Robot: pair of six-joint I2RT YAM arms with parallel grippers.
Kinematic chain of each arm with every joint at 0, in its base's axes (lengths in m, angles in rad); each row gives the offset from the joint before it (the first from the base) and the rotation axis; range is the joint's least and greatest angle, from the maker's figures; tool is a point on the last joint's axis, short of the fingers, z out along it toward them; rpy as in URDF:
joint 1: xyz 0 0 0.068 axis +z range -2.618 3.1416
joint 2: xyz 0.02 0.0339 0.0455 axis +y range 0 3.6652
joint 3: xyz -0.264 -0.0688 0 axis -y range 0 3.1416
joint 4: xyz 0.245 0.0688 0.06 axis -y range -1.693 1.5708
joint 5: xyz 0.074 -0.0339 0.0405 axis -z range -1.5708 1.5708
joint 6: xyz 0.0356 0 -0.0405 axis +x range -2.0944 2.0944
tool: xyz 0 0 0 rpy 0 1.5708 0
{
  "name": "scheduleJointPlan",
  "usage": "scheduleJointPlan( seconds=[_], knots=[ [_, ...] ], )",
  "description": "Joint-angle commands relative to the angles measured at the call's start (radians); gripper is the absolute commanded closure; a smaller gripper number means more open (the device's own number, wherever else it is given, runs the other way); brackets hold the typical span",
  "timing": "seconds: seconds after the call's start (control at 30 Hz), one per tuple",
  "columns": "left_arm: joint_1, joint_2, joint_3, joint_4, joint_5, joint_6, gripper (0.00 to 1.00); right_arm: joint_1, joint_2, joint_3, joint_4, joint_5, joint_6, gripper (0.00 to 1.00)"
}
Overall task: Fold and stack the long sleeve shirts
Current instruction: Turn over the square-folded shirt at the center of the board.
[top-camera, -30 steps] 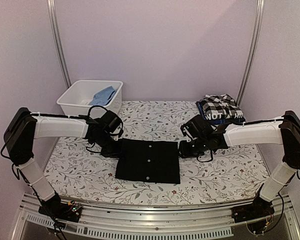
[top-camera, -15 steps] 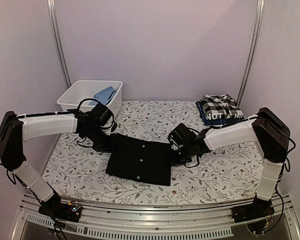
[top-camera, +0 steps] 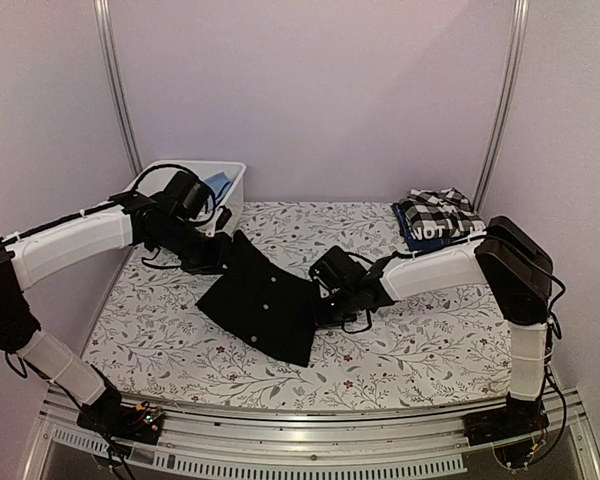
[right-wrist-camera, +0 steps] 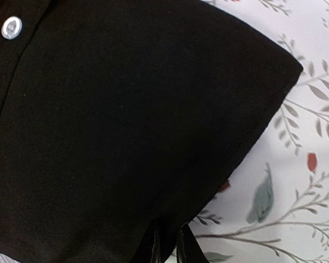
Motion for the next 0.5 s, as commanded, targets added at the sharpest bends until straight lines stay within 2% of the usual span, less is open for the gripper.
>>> scheduleJointPlan(
  seconds=[0.0, 0.23, 0.47],
  knots=[
    [0.012, -0.047, 0.090, 0.025, 0.058, -0.010, 1.00, 0.022, 0.128, 0.058, 0.024, -0.058, 0.023, 0.90],
    [0.013, 0.003, 0.177, 0.060, 0.122, -0.038, 1.00, 0.022, 0.290, 0.245, 0.142, -0.173, 0.068, 0.89],
    [0.011, -0.014, 0.179, 0.103, 0.164, -0.073, 1.00, 0.010, 0.455, 0.470, 0.166, -0.233, 0.079, 0.85]
  ],
)
